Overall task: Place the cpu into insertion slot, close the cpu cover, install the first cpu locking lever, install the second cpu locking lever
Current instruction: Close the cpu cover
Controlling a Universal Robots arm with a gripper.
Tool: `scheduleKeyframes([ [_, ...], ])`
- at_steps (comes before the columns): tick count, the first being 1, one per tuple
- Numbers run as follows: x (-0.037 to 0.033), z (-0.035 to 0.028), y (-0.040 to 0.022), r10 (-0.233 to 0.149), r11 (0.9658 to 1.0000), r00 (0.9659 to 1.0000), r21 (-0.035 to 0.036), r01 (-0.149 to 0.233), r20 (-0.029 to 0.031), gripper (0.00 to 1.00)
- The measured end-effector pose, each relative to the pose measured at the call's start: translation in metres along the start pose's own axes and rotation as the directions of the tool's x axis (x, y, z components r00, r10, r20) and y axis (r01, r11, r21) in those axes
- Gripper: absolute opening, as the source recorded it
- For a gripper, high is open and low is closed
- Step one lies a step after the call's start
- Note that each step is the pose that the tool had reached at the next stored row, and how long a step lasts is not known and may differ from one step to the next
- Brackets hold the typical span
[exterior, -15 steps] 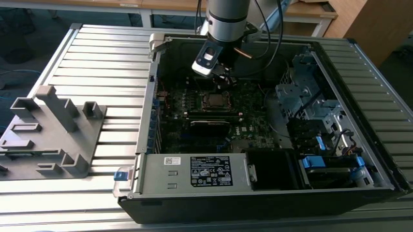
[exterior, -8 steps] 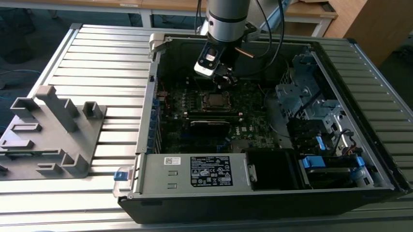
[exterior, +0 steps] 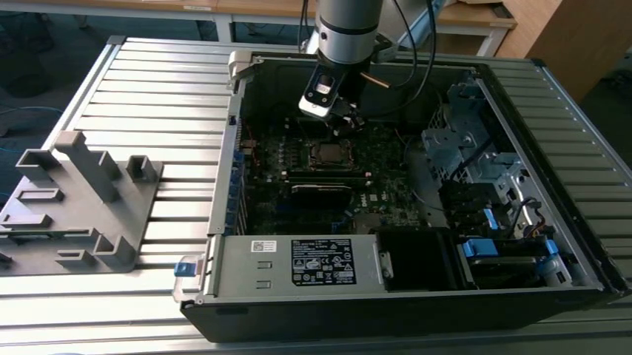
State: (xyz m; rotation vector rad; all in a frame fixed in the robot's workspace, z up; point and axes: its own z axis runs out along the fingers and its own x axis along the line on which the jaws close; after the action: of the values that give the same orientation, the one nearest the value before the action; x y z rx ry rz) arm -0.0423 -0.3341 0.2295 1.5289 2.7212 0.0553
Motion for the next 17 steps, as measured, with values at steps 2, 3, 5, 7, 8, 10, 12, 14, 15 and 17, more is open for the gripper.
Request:
scheduleKeyframes([
  [2, 0.0000, 0.0000, 0.0000, -0.012, 0.9999, 0.9999, 0.0000, 0.012, -0.0005, 0.11],
  [3, 0.0000, 0.0000, 0.0000, -0.012, 0.9999, 0.9999, 0.0000, 0.012, -0.0005, 0.11],
  [5, 0.0000, 0.0000, 0.0000, -0.012, 0.9999, 0.9999, 0.0000, 0.012, -0.0005, 0.11],
  [7, 0.0000, 0.0000, 0.0000, -0.012, 0.9999, 0.9999, 0.0000, 0.012, -0.0005, 0.11],
  [8, 0.0000, 0.0000, 0.0000, -0.013, 0.9999, 0.9999, 0.0000, 0.013, -0.0005, 0.11],
  [10, 0.0000, 0.0000, 0.0000, -0.021, 0.9998, 0.9998, 0.0000, 0.021, -0.0009, 0.11],
  [12, 0.0000, 0.0000, 0.0000, -0.041, 0.9992, 0.9992, 0.0000, 0.041, -0.0016, 0.11],
  [14, 0.0000, 0.0000, 0.0000, -0.065, 0.9979, 0.9979, -0.0001, 0.065, -0.0026, 0.11],
  [15, 0.0000, 0.0000, 0.0000, -0.070, 0.9975, 0.9975, -0.0001, 0.070, -0.0028, 0.11],
  [17, 0.0000, 0.0000, 0.0000, -0.070, 0.9975, 0.9975, 0.0000, 0.070, -0.0029, 0.11],
])
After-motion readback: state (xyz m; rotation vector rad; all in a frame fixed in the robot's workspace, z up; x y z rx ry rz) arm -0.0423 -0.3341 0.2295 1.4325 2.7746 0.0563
